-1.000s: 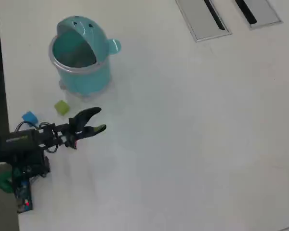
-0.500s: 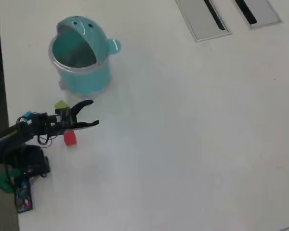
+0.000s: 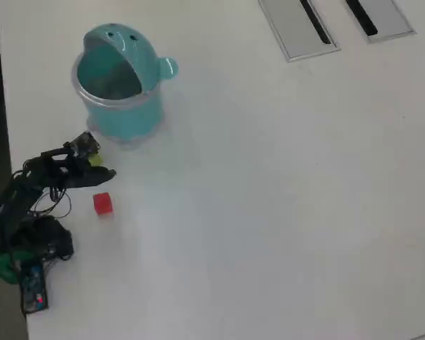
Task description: Grasp RGB lego blocks and put them in the bin one by one.
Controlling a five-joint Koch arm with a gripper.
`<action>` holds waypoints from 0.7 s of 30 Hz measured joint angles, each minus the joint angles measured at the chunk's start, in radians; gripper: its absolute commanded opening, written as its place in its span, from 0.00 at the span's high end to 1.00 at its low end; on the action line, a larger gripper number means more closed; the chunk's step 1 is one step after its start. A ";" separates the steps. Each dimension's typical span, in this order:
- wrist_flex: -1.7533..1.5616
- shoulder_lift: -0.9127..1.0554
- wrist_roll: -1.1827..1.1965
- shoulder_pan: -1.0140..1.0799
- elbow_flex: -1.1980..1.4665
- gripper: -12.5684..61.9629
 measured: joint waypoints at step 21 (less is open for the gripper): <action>0.002 0.002 -0.319 -0.101 0.287 0.40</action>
